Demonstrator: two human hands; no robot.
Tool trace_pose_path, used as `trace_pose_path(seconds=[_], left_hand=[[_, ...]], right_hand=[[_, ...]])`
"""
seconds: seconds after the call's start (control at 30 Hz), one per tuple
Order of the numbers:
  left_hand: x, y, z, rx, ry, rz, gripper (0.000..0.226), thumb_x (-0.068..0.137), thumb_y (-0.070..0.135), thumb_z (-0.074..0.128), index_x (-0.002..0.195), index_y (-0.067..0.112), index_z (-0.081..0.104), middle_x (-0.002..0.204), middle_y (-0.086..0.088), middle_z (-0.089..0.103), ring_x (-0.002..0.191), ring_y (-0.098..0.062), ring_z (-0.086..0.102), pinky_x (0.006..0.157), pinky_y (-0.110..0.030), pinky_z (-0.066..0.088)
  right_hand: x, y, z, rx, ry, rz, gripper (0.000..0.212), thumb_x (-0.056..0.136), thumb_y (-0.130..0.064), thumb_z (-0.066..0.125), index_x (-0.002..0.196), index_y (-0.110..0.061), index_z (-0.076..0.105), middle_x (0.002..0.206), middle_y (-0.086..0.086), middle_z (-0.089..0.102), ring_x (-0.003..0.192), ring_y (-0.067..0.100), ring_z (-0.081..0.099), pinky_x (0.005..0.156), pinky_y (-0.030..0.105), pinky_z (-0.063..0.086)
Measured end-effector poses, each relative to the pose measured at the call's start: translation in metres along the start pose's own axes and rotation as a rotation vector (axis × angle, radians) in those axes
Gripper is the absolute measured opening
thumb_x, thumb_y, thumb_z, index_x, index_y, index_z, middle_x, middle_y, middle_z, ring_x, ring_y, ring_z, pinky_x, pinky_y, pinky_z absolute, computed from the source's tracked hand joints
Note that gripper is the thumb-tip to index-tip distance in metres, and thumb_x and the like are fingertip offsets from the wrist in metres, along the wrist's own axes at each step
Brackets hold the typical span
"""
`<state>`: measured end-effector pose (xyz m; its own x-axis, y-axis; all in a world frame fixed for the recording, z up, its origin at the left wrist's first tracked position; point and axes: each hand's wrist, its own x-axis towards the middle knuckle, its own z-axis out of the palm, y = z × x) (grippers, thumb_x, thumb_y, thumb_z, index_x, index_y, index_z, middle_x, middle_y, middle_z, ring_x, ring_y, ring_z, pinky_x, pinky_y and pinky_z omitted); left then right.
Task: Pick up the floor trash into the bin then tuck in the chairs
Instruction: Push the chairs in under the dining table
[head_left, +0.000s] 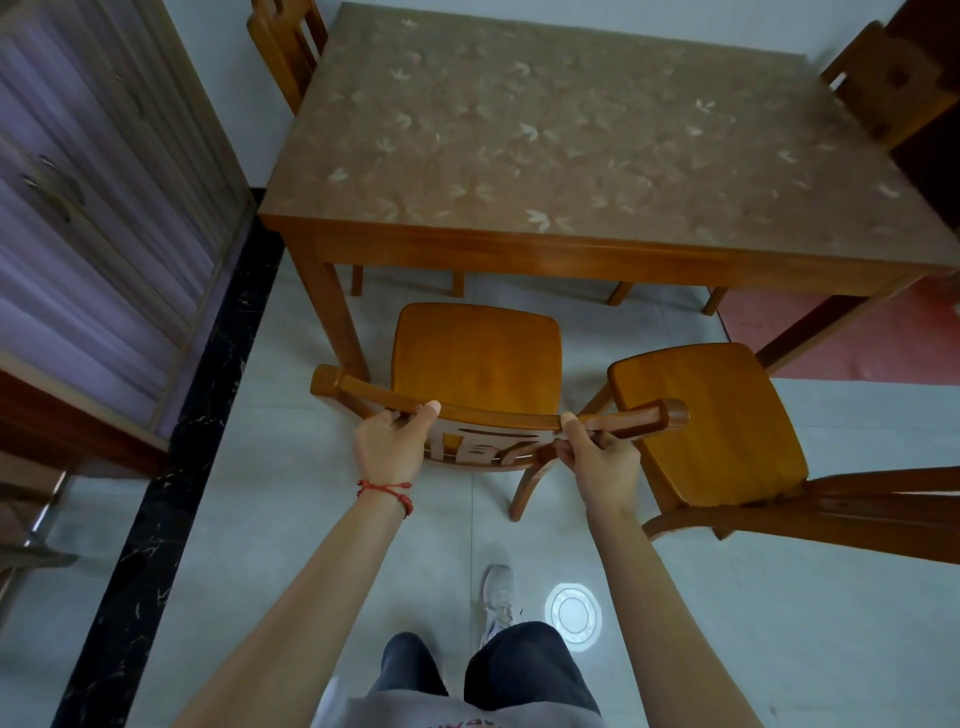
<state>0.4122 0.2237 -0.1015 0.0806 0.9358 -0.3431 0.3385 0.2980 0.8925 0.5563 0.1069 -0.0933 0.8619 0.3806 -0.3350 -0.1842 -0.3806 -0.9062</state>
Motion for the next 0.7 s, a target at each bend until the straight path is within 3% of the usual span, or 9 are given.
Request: trace_pose_path(seconds=[0.33,0.53,0.7], left_hand=[[0.044,0.039,0.055,-0.028,0.031,-0.019,0.028,0.076,0.038,0.069,0.061,0.015,0.06,0.078,-0.014,0.071,0.079,-0.029,0.068,0.083,-0.046,0.054],[0.072,0.057,0.084,-0.114,0.055,-0.053,0.023,0.071,0.036,0.073,0.06,0.019,0.063,0.078,-0.012,0.071,0.081,-0.03,0.068,0.084,-0.049,0.054],[0.092,0.074,0.103,-0.167,0.081,-0.086,0.021,0.07,0.031,0.075,0.059,0.017,0.064,0.072,-0.006,0.069,0.079,-0.028,0.069,0.084,-0.048,0.054]], right_hand=[[0.085,-0.035,0.006,-0.018,-0.057,-0.005,0.021,0.084,-0.027,0.063,0.069,-0.013,0.062,0.074,0.003,0.069,0.075,0.018,0.068,0.078,0.035,0.055],[0.132,-0.054,0.012,-0.038,-0.093,-0.016,0.022,0.084,-0.029,0.063,0.069,-0.013,0.061,0.072,0.001,0.067,0.075,0.019,0.067,0.072,0.031,0.053],[0.166,-0.068,0.02,-0.061,-0.1,-0.012,0.026,0.083,-0.03,0.064,0.064,-0.013,0.06,0.069,0.003,0.067,0.074,0.02,0.068,0.077,0.037,0.055]])
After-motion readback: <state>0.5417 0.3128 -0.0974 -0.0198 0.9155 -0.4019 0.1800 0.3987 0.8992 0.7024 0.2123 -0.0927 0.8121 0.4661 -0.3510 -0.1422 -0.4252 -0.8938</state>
